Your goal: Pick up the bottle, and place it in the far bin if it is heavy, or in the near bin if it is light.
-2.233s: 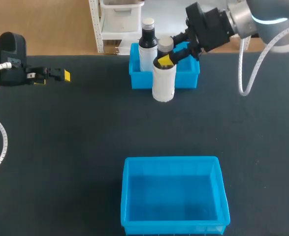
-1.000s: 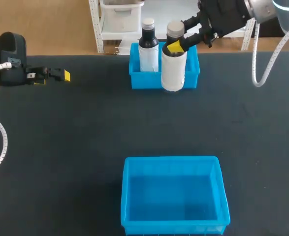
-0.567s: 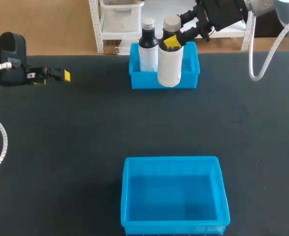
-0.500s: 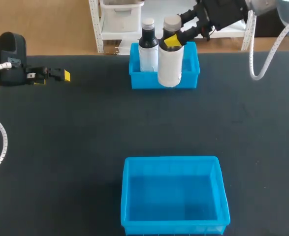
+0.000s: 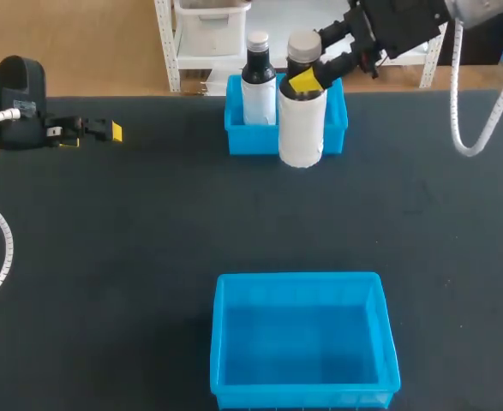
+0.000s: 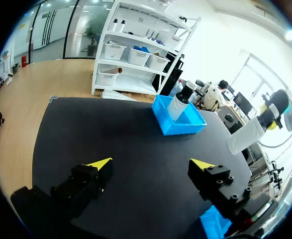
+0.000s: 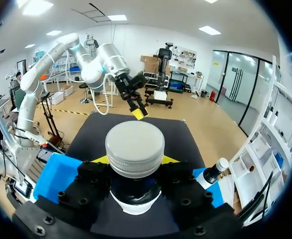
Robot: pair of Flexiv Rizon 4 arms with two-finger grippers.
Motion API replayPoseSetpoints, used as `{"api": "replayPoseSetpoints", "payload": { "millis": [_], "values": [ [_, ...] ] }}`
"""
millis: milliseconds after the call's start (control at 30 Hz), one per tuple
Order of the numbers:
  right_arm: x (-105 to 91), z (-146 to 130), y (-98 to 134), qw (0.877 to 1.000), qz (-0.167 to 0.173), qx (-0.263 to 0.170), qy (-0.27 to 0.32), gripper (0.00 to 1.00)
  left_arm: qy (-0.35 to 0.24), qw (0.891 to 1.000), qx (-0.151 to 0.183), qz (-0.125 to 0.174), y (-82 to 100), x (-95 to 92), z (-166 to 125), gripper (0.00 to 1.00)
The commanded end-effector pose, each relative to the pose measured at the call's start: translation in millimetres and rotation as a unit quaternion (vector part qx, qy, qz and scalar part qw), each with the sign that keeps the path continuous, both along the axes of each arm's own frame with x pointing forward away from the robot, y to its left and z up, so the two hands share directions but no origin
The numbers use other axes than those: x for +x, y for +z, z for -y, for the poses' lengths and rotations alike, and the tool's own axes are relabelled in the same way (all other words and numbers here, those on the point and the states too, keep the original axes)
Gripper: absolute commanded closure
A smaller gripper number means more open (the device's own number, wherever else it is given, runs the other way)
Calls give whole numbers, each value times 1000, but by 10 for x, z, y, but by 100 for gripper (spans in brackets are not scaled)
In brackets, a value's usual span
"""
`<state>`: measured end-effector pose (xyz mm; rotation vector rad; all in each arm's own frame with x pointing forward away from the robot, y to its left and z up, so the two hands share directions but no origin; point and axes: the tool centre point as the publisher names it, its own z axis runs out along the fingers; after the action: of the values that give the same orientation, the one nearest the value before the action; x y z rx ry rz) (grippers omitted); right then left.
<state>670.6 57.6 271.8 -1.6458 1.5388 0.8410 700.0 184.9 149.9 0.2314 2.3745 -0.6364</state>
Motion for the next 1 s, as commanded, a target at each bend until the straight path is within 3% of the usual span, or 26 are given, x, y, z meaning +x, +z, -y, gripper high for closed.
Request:
{"api": "replayPoseSetpoints", "payload": {
  "millis": [33,767,1000],
  "values": [
    [-447,14,56,999,24,2,-40,100,0,1000,0,0,0,0,0,0],
    [-1660,-231,38,1000,9,1,21,100,0,1000,0,0,0,0,0,0],
    [-1913,-304,5,999,4,7,44,100,0,1000,0,0,0,0,0,0]
  ]
}}
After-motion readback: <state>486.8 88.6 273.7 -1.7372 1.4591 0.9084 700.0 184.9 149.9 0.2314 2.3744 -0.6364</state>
